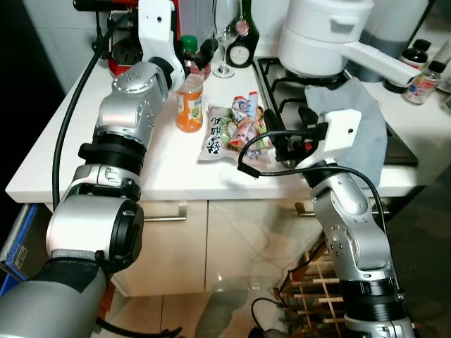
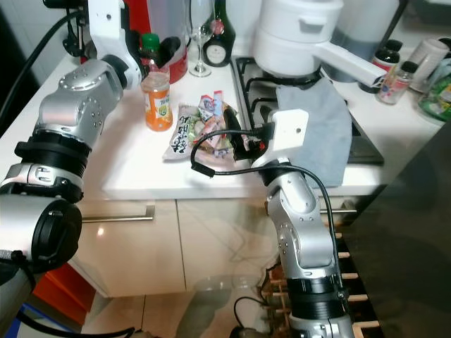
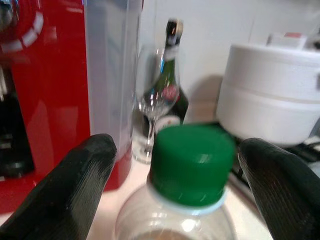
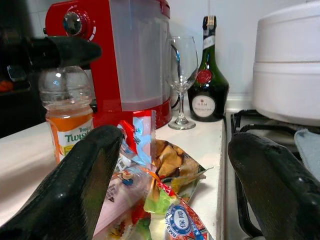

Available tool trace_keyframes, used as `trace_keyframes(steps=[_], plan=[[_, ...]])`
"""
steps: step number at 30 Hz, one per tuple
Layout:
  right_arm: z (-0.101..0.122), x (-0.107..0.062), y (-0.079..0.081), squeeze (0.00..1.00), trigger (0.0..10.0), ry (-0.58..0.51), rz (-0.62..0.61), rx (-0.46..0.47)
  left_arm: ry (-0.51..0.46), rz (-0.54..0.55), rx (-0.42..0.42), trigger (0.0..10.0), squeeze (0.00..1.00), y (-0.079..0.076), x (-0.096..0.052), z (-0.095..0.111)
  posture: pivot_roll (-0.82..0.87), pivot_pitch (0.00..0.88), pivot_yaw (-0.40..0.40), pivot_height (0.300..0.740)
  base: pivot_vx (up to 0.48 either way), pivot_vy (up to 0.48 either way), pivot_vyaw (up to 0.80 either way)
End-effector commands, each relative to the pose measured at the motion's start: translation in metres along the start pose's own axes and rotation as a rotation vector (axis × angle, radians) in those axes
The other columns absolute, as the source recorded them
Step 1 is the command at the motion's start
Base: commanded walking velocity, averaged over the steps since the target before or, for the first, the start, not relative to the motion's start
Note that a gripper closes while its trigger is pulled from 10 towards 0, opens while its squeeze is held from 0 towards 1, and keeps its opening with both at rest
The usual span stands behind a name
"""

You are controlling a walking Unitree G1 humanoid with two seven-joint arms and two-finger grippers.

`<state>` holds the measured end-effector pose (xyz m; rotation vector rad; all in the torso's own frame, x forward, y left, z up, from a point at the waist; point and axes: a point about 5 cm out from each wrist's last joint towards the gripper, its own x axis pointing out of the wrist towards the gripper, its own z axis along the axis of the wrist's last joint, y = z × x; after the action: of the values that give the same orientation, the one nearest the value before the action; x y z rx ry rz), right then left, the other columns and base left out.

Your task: Restocking fridge

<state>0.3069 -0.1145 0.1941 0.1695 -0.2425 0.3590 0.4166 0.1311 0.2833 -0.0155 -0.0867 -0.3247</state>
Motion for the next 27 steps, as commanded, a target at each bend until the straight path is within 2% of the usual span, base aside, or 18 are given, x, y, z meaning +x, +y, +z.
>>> trace_keyframes(steps=[1,5,6,14,20,27], plan=[[0.001,-0.001,0.0,0.0,10.0,0.0,0.003,0.01,0.04,-0.005,-0.006,10.0,0.0,-0.004,0.001,-0.013,-0.08,0.0,-0.022,0.74,0.0,0.0,0.0],[0.001,-0.001,-0.001,0.0,10.0,0.003,0.004,0.012,0.086,-0.006,0.009,10.0,0.0,-0.006,0.001,-0.024,-0.08,0.0,-0.025,0.74,0.0,0.0,0.0],[0.001,0.0,-0.001,0.0,10.0,0.004,0.005,0.012,0.089,-0.004,0.008,0.0,0.0,-0.006,0.001,-0.026,-0.08,0.0,-0.026,0.74,0.0,0.0,0.0],[0.0,0.001,-0.002,0.0,10.0,0.01,0.007,0.011,0.05,0.005,-0.015,0.0,0.0,-0.004,0.001,-0.029,-0.09,0.0,-0.028,0.74,0.0,0.0,0.0],[0.001,0.004,0.001,0.0,10.0,0.005,0.02,0.002,0.022,-0.022,-0.063,0.0,0.0,-0.008,0.002,-0.032,-0.09,0.0,-0.027,0.74,0.0,0.0,0.0],[0.0,0.005,0.003,0.0,10.0,0.005,0.024,0.003,0.018,-0.043,-0.048,0.0,0.0,-0.011,0.002,-0.033,-0.09,0.0,-0.024,0.74,0.0,0.0,0.0]])
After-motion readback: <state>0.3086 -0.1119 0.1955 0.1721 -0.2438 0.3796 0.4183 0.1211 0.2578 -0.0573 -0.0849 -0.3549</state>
